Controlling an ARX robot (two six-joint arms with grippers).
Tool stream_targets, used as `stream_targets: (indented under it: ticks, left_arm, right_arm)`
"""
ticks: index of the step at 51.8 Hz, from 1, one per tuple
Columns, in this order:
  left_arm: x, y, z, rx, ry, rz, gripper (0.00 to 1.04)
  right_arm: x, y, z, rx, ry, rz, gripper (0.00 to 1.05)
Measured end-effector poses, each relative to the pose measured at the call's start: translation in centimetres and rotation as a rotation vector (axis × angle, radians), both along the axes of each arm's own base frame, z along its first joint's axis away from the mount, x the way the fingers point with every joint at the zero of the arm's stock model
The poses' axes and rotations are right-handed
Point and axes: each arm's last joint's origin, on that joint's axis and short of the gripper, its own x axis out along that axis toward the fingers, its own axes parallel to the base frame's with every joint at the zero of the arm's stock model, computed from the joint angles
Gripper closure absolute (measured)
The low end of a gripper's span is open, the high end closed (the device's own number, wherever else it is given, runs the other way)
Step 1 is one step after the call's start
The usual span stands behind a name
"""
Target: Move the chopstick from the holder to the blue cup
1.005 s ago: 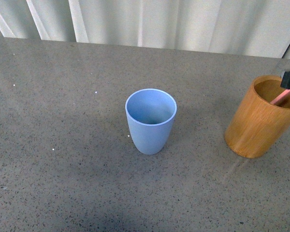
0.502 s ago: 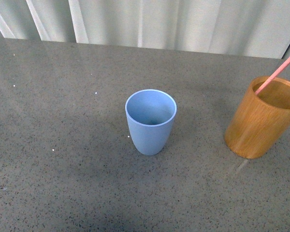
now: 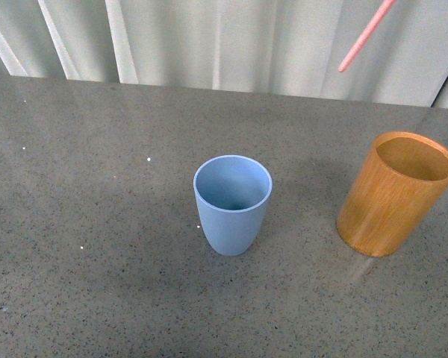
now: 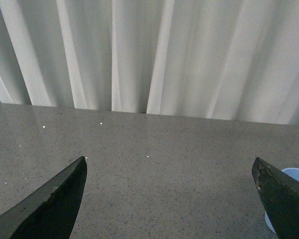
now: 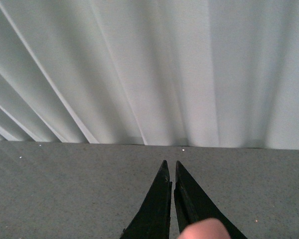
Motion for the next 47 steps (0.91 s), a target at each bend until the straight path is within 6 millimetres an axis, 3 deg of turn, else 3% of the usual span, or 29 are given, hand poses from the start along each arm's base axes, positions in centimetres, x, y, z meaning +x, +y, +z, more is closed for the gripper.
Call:
stream_targets:
  ticks: [8,20,36,47]
  left_arm:
    - [0.0,0.0,0.0,0.000,0.000,0.000,0.07]
    - [0.0,0.0,0.0,0.000,0.000,0.000,0.07]
    - [0.0,0.0,0.0,0.000,0.000,0.000,0.07]
    - [0.0,0.0,0.0,0.000,0.000,0.000,0.07]
  right_arm:
    - [0.1,2.3,0.4,-0.043,0.047,0.032,1.04]
    - [0.7,6.9,-3.7,-0.105,0.155,0.129,1.04]
    - [2.2,9.4,-7.9,-0.143,0.218,0.177,1.04]
    - [2.9,9.9,-9.3,-0.141,0.231,0.191,1.04]
